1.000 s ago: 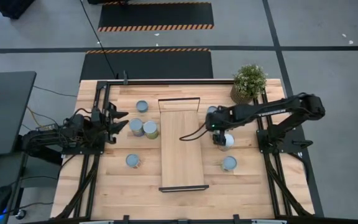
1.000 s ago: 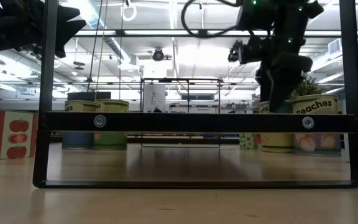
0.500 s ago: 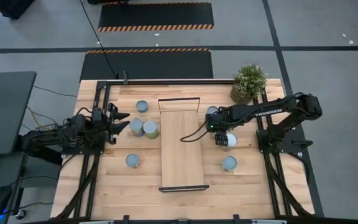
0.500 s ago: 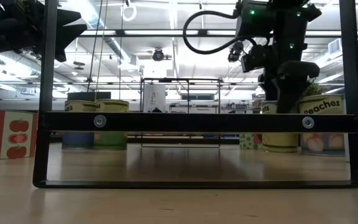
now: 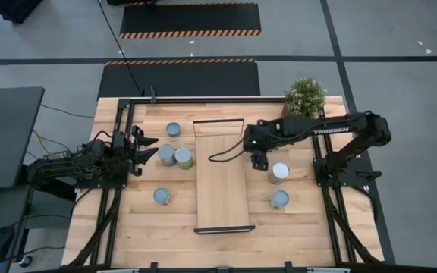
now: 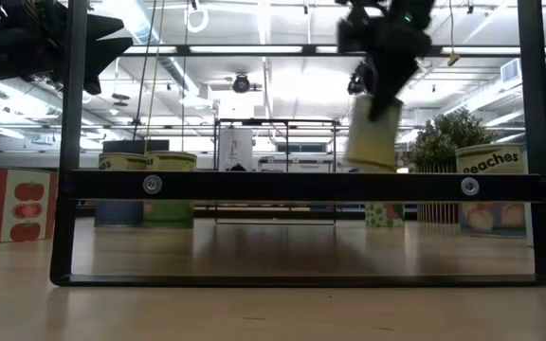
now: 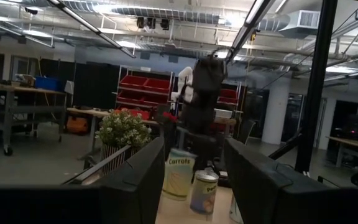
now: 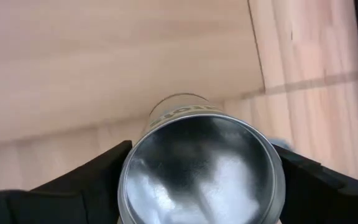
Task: Pick and place cans onto a shelf
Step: Put the canned carrots on the shelf
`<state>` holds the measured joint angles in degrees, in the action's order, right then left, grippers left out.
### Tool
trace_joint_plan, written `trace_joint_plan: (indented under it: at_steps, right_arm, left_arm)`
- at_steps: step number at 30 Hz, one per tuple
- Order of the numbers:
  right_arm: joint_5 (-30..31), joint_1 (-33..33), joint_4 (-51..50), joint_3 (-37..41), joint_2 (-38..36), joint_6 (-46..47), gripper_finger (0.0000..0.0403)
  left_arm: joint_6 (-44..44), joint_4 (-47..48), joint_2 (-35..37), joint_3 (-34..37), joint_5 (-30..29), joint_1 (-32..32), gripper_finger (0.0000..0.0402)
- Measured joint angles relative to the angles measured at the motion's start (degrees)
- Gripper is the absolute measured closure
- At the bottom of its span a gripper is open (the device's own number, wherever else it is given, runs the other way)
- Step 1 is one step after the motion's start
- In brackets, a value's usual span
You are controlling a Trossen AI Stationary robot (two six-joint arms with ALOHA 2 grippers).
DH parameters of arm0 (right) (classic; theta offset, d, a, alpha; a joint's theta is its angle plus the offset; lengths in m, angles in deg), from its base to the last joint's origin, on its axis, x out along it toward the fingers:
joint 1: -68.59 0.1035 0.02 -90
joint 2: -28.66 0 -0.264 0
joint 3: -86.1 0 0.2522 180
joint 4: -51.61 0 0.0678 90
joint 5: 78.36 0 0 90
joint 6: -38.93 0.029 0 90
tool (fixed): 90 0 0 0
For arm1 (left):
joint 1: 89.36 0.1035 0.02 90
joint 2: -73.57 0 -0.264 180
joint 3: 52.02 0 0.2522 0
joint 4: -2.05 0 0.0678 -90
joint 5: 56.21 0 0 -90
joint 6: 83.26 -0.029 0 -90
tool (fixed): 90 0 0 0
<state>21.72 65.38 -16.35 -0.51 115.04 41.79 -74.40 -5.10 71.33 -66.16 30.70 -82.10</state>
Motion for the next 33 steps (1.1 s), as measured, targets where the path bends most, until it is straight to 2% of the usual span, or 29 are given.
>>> trace_joint_plan:
  at_steps: [9, 14, 21, 27, 33]
  right_arm:
    - [-1.35, -0.74, -4.89, -19.03, 14.79, -9.54, 0.0073]
    - [-3.2, -2.94, -8.51, -25.66, 21.19, -13.3, 0.0073]
    - [-4.38, -5.07, -10.53, -27.39, 25.17, -14.2, 0.0064]
    - [-5.22, -5.61, -10.51, -27.41, 25.2, -14.63, 0.004]
    - [-3.69, -5.42, -10.48, -27.41, 25.07, -15.09, 0.0037]
  left_arm:
    - [-0.07, -0.11, 0.0, 0.0, -0.02, 0.0, 0.023]
    - [-0.19, -0.13, 0.0, 0.0, -0.02, 0.0, 0.023]
    - [-0.2, -0.08, 0.0, 0.0, -0.04, 0.02, 0.023]
    - [-0.06, 0.16, 0.0, 0.0, -0.04, 0.02, 0.023]
    - [-0.05, 0.26, 0.0, 0.0, -0.03, 0.01, 0.023]
